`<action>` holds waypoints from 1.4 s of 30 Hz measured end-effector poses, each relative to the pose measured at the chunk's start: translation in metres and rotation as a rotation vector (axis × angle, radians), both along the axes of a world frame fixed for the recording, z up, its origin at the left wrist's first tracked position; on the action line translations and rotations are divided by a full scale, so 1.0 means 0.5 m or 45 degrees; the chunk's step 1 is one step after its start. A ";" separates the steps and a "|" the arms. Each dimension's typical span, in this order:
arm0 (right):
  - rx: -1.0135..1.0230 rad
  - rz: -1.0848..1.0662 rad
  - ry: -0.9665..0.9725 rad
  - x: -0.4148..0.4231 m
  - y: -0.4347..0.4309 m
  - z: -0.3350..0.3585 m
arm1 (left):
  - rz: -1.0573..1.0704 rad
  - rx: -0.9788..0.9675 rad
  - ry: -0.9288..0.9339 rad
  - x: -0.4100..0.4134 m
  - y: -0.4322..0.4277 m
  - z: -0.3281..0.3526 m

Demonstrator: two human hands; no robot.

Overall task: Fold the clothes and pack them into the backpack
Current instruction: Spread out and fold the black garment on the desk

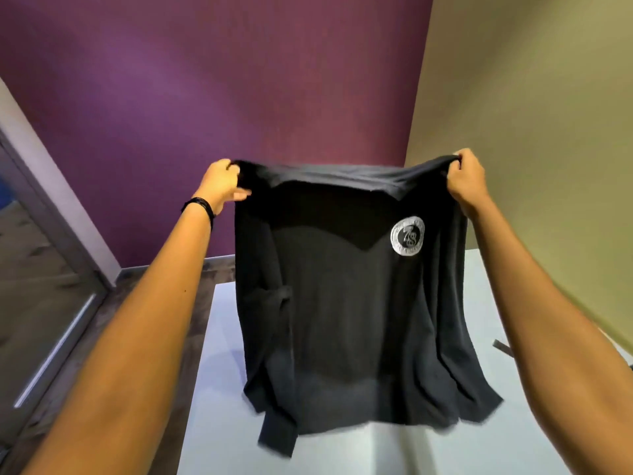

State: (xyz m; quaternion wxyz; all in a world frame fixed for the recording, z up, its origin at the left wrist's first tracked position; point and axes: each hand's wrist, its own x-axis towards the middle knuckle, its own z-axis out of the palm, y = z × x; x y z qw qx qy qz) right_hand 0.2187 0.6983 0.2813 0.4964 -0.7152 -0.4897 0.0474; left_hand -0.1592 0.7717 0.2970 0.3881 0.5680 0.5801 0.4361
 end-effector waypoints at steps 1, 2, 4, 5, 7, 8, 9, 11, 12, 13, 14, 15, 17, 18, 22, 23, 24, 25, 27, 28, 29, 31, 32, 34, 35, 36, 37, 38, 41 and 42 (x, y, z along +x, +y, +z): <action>0.098 0.019 -0.004 0.004 0.008 0.013 | 0.046 0.141 -0.054 0.013 0.000 0.015; 0.202 0.027 -0.012 0.010 0.016 0.024 | 0.068 0.282 -0.108 0.025 -0.002 0.028; 0.367 0.023 0.017 0.018 0.023 0.049 | 0.084 0.480 -0.191 0.041 -0.014 0.051; 0.423 0.011 0.034 0.021 0.022 0.061 | 0.099 0.543 -0.227 0.045 -0.022 0.059; 0.526 0.022 0.062 0.027 0.019 0.071 | 0.133 0.679 -0.242 0.045 -0.036 0.065; 0.563 0.036 0.073 0.030 0.017 0.070 | 0.142 0.738 -0.224 0.042 -0.044 0.063; 0.578 0.053 0.091 0.030 0.012 0.067 | 0.145 0.780 -0.205 0.038 -0.053 0.060; 0.574 0.076 0.132 0.031 -0.001 0.054 | 0.126 0.819 -0.135 0.027 -0.074 0.049; 0.568 0.084 0.159 0.031 -0.007 0.045 | 0.093 0.817 -0.086 0.019 -0.084 0.041; 0.557 0.088 0.189 0.029 -0.017 0.035 | 0.046 0.802 -0.033 0.011 -0.099 0.032; 0.545 0.089 0.220 0.028 -0.027 0.022 | -0.002 0.783 0.025 0.002 -0.112 0.020; 0.530 0.087 0.249 0.024 -0.038 0.007 | -0.039 0.765 0.087 -0.008 -0.127 0.008; 0.499 0.091 0.315 0.022 -0.060 -0.027 | -0.055 0.747 0.212 -0.027 -0.153 -0.021; 0.480 0.090 0.345 0.022 -0.072 -0.046 | -0.051 0.733 0.268 -0.036 -0.166 -0.037; 0.396 0.086 0.377 0.024 -0.137 -0.116 | -0.143 0.569 0.401 -0.078 -0.218 -0.089; 0.380 0.090 0.375 0.020 -0.161 -0.133 | -0.215 0.511 0.430 -0.088 -0.232 -0.099; 0.371 0.085 0.370 0.017 -0.185 -0.151 | -0.295 0.446 0.469 -0.098 -0.244 -0.111; 0.365 0.068 0.360 0.015 -0.210 -0.171 | -0.380 0.381 0.513 -0.105 -0.260 -0.121; 0.362 0.024 0.357 0.010 -0.257 -0.211 | -0.520 0.239 0.591 -0.117 -0.284 -0.148; 0.360 -0.001 0.371 0.009 -0.280 -0.232 | -0.582 0.166 0.614 -0.121 -0.297 -0.163; 0.356 -0.022 0.395 0.007 -0.300 -0.251 | -0.650 0.102 0.634 -0.125 -0.309 -0.176; 0.334 -0.060 0.446 0.005 -0.340 -0.289 | -0.781 -0.007 0.694 -0.130 -0.332 -0.204; 0.321 -0.081 0.466 0.006 -0.357 -0.308 | -0.840 -0.052 0.722 -0.130 -0.343 -0.218; 0.307 -0.139 0.512 0.006 -0.394 -0.345 | -0.984 -0.156 0.758 -0.126 -0.372 -0.243; 0.307 -0.181 0.538 0.007 -0.412 -0.364 | -1.079 -0.217 0.776 -0.121 -0.388 -0.257; 0.310 -0.224 0.552 0.008 -0.430 -0.383 | -1.178 -0.270 0.798 -0.117 -0.402 -0.273; 0.310 -0.265 0.549 0.012 -0.446 -0.401 | -1.269 -0.315 0.816 -0.112 -0.416 -0.289; 0.305 -0.303 0.537 0.016 -0.462 -0.420 | -1.347 -0.359 0.832 -0.107 -0.430 -0.306; 0.256 -0.405 0.527 0.023 -0.510 -0.467 | -1.505 -0.492 0.811 -0.088 -0.467 -0.354; 0.245 -0.440 0.523 0.023 -0.524 -0.480 | -1.537 -0.520 0.804 -0.080 -0.477 -0.368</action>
